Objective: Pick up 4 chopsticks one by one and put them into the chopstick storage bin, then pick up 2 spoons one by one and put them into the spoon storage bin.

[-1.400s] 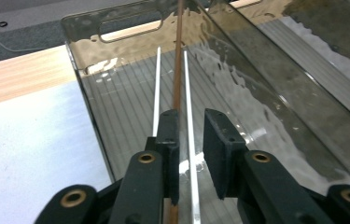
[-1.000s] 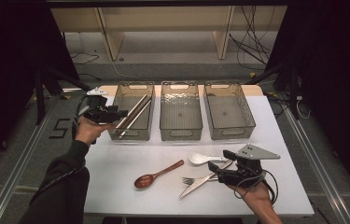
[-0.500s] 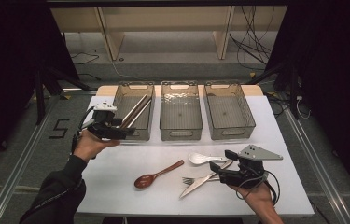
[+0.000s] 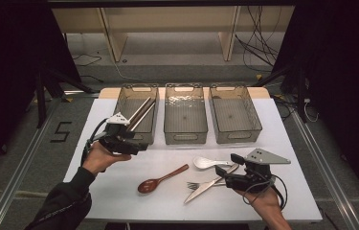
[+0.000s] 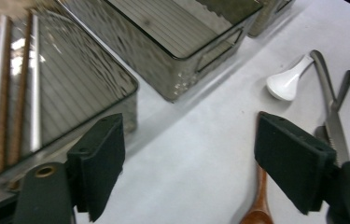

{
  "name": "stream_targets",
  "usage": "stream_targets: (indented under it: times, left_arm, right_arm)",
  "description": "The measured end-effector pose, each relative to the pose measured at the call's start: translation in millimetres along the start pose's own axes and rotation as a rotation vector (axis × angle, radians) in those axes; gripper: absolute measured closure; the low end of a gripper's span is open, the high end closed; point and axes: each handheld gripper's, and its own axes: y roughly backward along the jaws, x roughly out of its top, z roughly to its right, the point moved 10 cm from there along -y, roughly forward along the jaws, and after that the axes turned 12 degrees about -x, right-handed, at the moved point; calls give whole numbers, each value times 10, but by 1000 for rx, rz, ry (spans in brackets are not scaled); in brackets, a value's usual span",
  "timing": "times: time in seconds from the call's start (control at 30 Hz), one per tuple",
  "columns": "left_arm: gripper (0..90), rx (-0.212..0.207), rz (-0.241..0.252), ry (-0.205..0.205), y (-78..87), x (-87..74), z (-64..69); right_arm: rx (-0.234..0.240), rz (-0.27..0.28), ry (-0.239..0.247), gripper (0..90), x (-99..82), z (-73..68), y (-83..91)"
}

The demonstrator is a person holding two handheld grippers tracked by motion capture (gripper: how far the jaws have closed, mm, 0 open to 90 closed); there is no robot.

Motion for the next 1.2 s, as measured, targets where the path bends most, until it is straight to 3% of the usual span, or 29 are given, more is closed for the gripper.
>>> stream_targets:
  times: [0.4, 0.77, 1.2]
  left_arm:
    - [182, -25, -65, -16, -164, -137, 157]
    - [157, -32, -151, -15, -328, -315, 188]
    - [156, -46, -253, -54, -497, -450, 285]
  right_arm:
    - [0, 4, -15, 293, 2, 43, 12]
    - [8, 14, -16, 267, 18, 24, 17]
    - [9, 16, -15, 238, 23, 29, 5]
